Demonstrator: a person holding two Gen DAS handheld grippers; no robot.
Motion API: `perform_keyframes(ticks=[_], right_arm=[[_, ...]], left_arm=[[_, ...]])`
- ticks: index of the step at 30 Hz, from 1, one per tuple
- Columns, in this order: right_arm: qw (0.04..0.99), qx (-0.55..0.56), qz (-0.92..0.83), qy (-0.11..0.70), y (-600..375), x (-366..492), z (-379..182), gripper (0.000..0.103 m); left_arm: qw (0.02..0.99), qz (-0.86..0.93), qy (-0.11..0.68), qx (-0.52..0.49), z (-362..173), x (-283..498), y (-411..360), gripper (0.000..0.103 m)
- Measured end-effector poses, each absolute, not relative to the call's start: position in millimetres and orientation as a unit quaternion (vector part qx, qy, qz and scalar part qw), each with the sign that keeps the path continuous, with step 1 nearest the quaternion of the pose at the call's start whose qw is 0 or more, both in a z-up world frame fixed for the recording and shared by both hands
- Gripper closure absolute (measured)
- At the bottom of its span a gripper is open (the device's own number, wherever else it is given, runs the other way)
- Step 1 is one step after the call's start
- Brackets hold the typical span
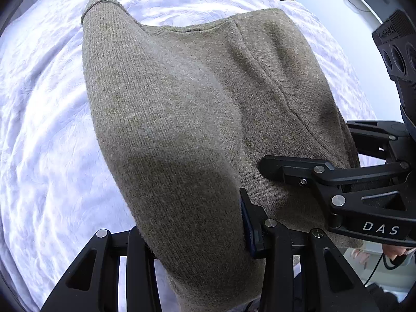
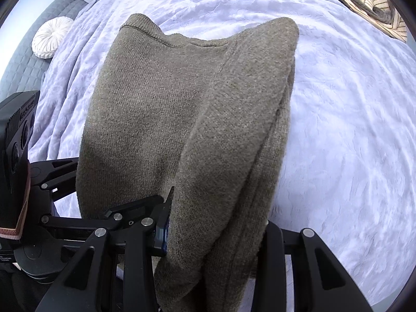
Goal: Fold small clothes
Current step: 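Lift the sweater edge with both grippers and fold it over the rest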
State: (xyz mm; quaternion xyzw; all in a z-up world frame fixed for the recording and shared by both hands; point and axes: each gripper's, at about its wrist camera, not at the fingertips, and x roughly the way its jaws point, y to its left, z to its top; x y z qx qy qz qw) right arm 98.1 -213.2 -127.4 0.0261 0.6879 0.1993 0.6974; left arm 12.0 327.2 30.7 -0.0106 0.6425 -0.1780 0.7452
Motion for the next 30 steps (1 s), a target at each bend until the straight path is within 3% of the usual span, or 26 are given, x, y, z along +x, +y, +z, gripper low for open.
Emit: perform_keyframes(ticks=[30], right_arm=[[0.673,-0.005,0.313,0.670,-231,63,-147,0.062]], left_arm=[[0.733,-0.089,0.673,-0.034,35,31,319,0.060]])
